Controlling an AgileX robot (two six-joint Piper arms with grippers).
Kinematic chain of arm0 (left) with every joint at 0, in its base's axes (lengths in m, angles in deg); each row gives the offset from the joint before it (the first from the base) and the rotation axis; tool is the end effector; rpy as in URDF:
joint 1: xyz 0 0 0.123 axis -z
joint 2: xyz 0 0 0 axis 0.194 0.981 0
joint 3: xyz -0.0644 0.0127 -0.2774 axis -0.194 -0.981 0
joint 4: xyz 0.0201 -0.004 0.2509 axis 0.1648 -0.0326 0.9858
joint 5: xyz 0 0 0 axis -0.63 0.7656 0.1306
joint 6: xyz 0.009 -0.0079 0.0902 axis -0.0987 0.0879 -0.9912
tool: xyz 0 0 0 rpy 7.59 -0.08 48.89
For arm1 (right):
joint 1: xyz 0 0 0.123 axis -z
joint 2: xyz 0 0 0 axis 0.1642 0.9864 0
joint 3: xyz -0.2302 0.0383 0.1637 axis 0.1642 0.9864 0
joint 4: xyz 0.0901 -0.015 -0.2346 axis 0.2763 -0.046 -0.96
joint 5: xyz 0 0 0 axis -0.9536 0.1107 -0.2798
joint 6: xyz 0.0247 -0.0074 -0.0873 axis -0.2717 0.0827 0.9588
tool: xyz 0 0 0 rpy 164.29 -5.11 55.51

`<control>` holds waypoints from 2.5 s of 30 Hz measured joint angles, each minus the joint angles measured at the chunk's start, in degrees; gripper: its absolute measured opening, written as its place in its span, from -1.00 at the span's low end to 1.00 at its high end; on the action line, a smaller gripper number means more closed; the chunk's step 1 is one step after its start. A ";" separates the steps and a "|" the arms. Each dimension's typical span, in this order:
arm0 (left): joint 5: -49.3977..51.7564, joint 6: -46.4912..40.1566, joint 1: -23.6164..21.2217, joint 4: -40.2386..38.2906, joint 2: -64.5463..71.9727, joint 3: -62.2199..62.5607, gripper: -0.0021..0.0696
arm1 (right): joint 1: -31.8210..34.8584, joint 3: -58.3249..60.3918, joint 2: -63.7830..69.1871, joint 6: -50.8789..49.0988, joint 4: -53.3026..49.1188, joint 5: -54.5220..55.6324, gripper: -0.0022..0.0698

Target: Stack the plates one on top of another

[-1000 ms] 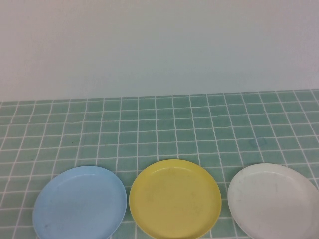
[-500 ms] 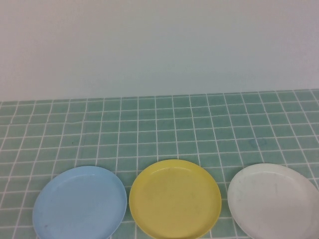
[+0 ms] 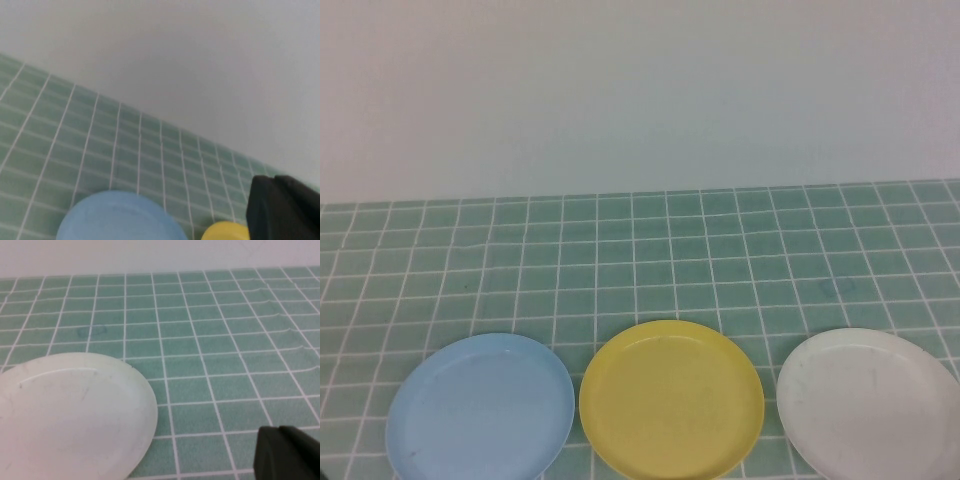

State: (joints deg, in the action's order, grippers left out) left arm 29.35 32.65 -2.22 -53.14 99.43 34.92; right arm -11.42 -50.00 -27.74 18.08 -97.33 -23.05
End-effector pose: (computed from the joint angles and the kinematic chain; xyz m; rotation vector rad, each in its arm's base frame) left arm 0.0614 -0.0111 0.3090 -0.2347 1.7256 -0.4528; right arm 0.0531 -0.0039 0.1726 0.0223 1.8605 -0.0259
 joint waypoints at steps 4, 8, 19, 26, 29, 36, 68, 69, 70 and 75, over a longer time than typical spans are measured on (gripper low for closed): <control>5.18 0.00 0.00 0.00 3.61 2.36 -0.94 | 0.00 0.00 0.00 0.00 0.00 0.00 -0.95; 3.45 0.28 0.00 0.00 3.71 2.12 -0.94 | 0.00 0.00 0.00 0.00 0.00 0.00 -0.95; -0.70 0.04 0.00 4.94 11.49 2.07 -0.94 | 0.00 0.00 0.00 0.00 0.00 0.00 -0.95; -0.51 -2.62 0.00 7.12 26.67 5.62 -0.94 | 0.00 0.00 0.00 0.00 0.00 0.00 -0.95; 0.58 -2.81 0.00 7.67 33.53 7.17 -0.94 | 0.00 0.00 0.00 0.00 0.00 0.00 -0.95; 3.52 -13.68 -0.42 -0.22 46.15 9.15 -0.94 | 0.00 0.00 0.00 0.00 0.00 0.00 -0.95; 11.19 -45.37 -21.70 -30.31 72.38 15.14 -0.01 | 0.12 0.00 0.00 0.00 0.00 0.00 -0.95; 10.65 -45.37 -21.70 -30.42 72.83 15.14 -0.01 | 0.12 0.00 0.00 0.00 0.00 0.00 -0.95; 10.23 -45.37 -21.70 -30.84 73.34 15.14 -0.01 | 0.12 0.00 0.00 0.00 0.00 0.00 -0.95; 8.66 -46.45 -21.70 -33.20 76.29 15.14 -0.01 | 0.12 0.00 0.00 0.00 0.00 0.00 -0.95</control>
State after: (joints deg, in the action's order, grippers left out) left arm 38.02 -13.80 -23.92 -86.33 175.72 50.06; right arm -11.30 -50.00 -27.74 18.08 -97.33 -23.05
